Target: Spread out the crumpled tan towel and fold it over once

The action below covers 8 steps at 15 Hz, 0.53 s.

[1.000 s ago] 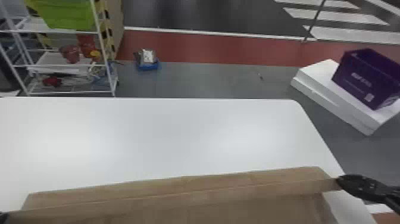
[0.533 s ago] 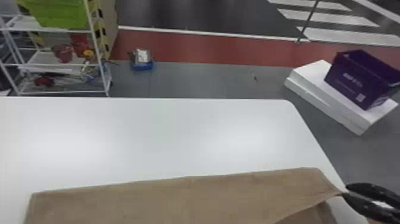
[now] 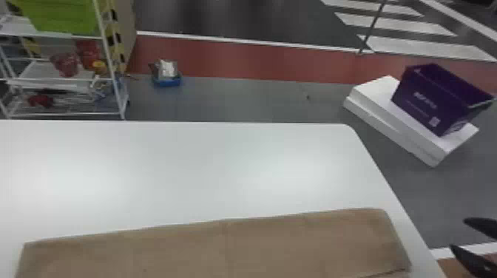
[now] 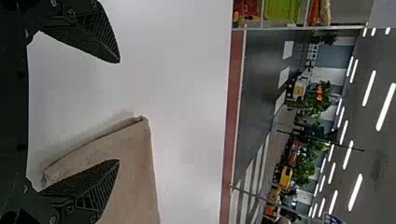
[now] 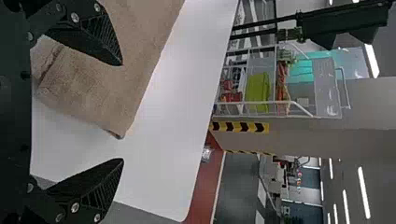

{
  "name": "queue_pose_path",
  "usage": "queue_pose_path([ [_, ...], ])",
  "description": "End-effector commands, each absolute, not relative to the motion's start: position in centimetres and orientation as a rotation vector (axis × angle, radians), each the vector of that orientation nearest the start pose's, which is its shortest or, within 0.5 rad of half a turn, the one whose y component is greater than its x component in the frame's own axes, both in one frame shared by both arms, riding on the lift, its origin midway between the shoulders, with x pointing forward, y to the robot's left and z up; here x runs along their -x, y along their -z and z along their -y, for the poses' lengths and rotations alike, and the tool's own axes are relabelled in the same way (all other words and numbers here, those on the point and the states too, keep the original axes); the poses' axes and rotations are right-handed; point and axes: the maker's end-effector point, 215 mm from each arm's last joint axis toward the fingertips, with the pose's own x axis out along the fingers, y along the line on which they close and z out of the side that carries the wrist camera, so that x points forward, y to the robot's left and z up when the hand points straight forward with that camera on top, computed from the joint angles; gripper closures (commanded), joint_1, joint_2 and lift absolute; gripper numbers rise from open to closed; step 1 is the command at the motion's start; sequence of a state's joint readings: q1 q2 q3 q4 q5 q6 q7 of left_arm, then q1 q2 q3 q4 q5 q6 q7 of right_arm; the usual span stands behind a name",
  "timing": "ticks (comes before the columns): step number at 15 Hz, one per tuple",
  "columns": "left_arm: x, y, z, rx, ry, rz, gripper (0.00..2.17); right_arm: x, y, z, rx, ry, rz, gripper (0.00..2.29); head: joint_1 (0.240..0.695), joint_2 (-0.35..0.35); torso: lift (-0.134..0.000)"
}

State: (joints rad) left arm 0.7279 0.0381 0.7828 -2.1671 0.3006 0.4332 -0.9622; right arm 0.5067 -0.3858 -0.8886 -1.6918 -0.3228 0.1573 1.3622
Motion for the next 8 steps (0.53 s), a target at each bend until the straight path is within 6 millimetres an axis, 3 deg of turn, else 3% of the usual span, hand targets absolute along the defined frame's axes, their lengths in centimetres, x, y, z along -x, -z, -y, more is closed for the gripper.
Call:
queue_pose_path([
  [1,-27.8,37.1,-40.9,0.163,0.306,-0.377,0.22,-29.4,33.5,49.4,-0.002,-0.585,-0.311,0.15,0.695,-0.196,-0.124],
  [2,-28.3,36.7,-40.3,0.168,0.316,-0.363,0.28,-29.4,33.2,49.1,-0.003,-0.583,-0.293,0.29,0.695,-0.192,-0.124],
  [4,-29.2,36.0,-37.3,0.19,0.352,-0.344,0.33,-29.6,32.9,48.3,-0.031,-0.577,-0.252,0.53,0.695,-0.183,-0.124],
  [6,-29.5,36.5,-33.9,0.248,0.398,-0.386,0.4,-29.9,33.3,47.0,-0.067,-0.578,-0.219,0.53,0.695,-0.2,-0.124],
  [7,-29.3,37.5,-32.1,0.286,0.418,-0.434,0.69,-30.0,33.4,46.6,-0.073,-0.575,-0.2,0.59,0.695,-0.215,-0.124],
  [8,-29.0,38.4,-29.8,0.299,0.45,-0.481,0.82,-30.2,33.4,46.2,-0.077,-0.573,-0.182,0.59,0.695,-0.229,-0.124],
])
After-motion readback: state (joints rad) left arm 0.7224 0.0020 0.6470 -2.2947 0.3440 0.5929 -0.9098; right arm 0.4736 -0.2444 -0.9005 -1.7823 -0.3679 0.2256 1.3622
